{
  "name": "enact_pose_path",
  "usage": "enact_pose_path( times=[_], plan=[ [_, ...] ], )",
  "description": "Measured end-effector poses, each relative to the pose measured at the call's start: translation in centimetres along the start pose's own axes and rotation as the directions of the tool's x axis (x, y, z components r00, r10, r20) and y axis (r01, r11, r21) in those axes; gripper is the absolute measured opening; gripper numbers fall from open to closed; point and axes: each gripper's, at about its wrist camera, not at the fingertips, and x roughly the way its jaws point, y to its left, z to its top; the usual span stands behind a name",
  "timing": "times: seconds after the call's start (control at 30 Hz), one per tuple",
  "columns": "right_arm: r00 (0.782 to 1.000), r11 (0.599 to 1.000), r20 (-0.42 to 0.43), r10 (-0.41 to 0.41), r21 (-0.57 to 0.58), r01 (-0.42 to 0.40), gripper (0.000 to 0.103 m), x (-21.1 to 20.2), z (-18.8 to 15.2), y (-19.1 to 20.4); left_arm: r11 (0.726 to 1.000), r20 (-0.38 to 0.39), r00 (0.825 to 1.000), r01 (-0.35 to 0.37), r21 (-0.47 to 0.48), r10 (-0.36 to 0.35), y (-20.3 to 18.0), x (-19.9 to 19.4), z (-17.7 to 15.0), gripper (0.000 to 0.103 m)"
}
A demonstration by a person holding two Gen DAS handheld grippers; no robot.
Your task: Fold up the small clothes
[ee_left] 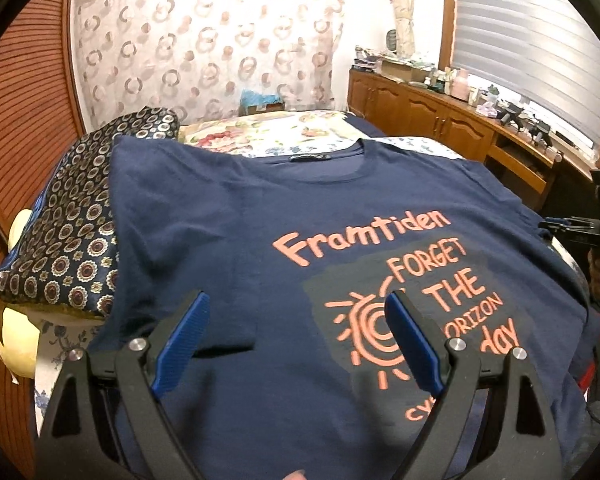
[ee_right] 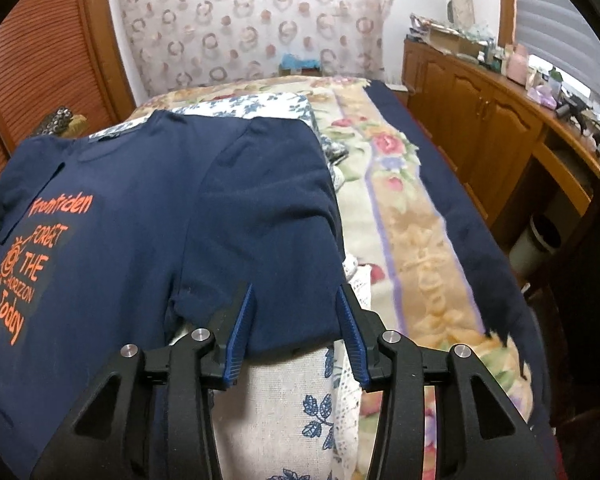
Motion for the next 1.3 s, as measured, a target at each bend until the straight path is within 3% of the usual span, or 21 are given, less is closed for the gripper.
enact_pose_path(
  times=[0.13, 0.3, 0.5, 0.7, 0.83, 0.97, 1.2, 1.3],
  plan=[
    [0.999, 0.999, 0.009, -0.040, -0.037, 0.040, 0.012, -0.2, 0.1, 0.3, 1.000, 0.009, 1.000, 0.001, 0.010, -0.001, -0.8, -0.2, 0.1, 0.090],
    [0.998, 0.994, 0.028, -0.052, -0.090, 0.054, 0.002, -0.4, 0.5, 1.1, 1.000, 0.012, 1.000, 0.005, 0.017, -0.005, -1.5, -0.2, 0.1, 0.090],
    [0.994, 0.994, 0.110, 0.001, -0.110, 0.011, 0.002, -2.1, 2.6, 2.8, 1.000, 0.025, 1.000, -0.001, 0.012, 0.001, -1.6, -0.6, 0.0, 0.090],
    [0.980, 0.975, 0.167, 0.113, -0.210, -0.076, 0.002, -3.3, 5.0, 8.2, 1.000, 0.034, 0.999, -0.009, 0.007, 0.009, -1.6, -1.0, -0.2, 0.090],
    [0.966, 0.945, 0.121, 0.228, -0.268, -0.189, 0.002, -2.6, 4.5, 12.5, 1.000, 0.041, 0.999, -0.012, 0.000, 0.012, -1.3, -1.2, -0.1, 0.090],
    [0.958, 0.923, 0.054, 0.283, -0.286, -0.257, 0.002, -1.1, 2.6, 14.9, 1.000, 0.061, 0.998, -0.010, -0.009, 0.011, -1.0, -1.7, -0.2, 0.090],
    [0.975, 0.951, 0.061, 0.214, -0.243, -0.193, 0.041, -0.7, 2.3, 13.5, 0.999, 0.106, 0.994, -0.010, -0.042, 0.015, -0.4, -2.7, -0.3, 0.090],
    [0.979, 0.967, 0.094, 0.179, -0.199, -0.158, 0.044, -1.5, 3.1, 11.0, 0.999, 0.113, 0.993, -0.010, -0.048, 0.016, -0.2, -2.9, -0.4, 0.090]
  ],
)
